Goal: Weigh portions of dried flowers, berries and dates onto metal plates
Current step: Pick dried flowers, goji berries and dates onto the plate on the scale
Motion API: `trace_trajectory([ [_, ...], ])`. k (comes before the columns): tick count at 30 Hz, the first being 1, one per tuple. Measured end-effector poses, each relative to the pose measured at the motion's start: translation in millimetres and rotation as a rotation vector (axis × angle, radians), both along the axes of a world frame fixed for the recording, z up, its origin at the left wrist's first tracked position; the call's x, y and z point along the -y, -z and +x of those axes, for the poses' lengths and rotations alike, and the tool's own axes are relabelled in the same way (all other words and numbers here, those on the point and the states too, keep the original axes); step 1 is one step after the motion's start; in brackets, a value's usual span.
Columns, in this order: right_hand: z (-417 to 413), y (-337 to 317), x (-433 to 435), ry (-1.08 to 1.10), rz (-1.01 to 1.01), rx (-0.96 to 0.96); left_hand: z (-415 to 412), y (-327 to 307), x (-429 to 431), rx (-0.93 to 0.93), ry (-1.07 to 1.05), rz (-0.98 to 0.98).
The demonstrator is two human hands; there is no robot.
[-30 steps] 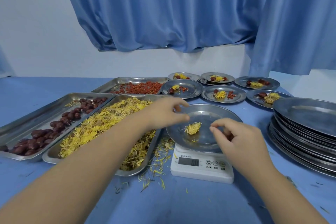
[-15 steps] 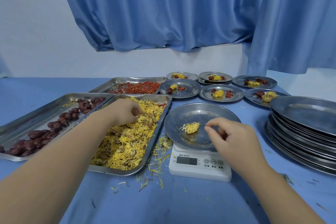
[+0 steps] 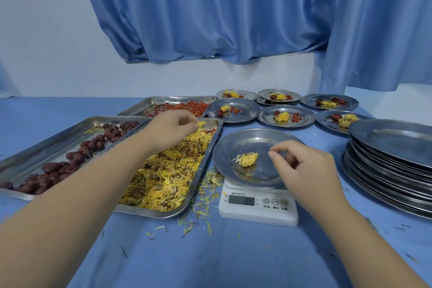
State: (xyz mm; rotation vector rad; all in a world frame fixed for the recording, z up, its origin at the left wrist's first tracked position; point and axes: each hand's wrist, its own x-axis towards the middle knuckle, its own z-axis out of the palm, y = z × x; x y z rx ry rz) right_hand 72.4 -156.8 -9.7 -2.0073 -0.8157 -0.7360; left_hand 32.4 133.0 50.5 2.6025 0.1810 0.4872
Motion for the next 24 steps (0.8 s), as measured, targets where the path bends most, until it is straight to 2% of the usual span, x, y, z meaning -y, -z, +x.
trace_trajectory([
  [6, 3.0, 0.7, 3.3, 0.015, 0.021, -0.052, 15.3, 3.0, 63.4, -0.172, 0.237, 0.01],
  [11, 2.2, 1.4, 5.8, 0.035, 0.015, -0.049, 20.7, 8.0, 77.2, -0.311, 0.329, 0.051],
  [16, -7.2, 2.8, 4.0, 0.019, -0.028, -0.037, 6.4, 8.2, 62.4, -0.24, 0.345, 0.008],
  [20, -23.9, 1.4, -5.2, -0.002, -0.076, 0.058, -9.0, 7.3, 45.0, -0.133, 0.277, 0.017],
  [24, -43.9, 0.3, -28.9, -0.088, -0.09, 0.209, -27.9, 6.7, 14.4, -0.066, 0.182, -0.071],
])
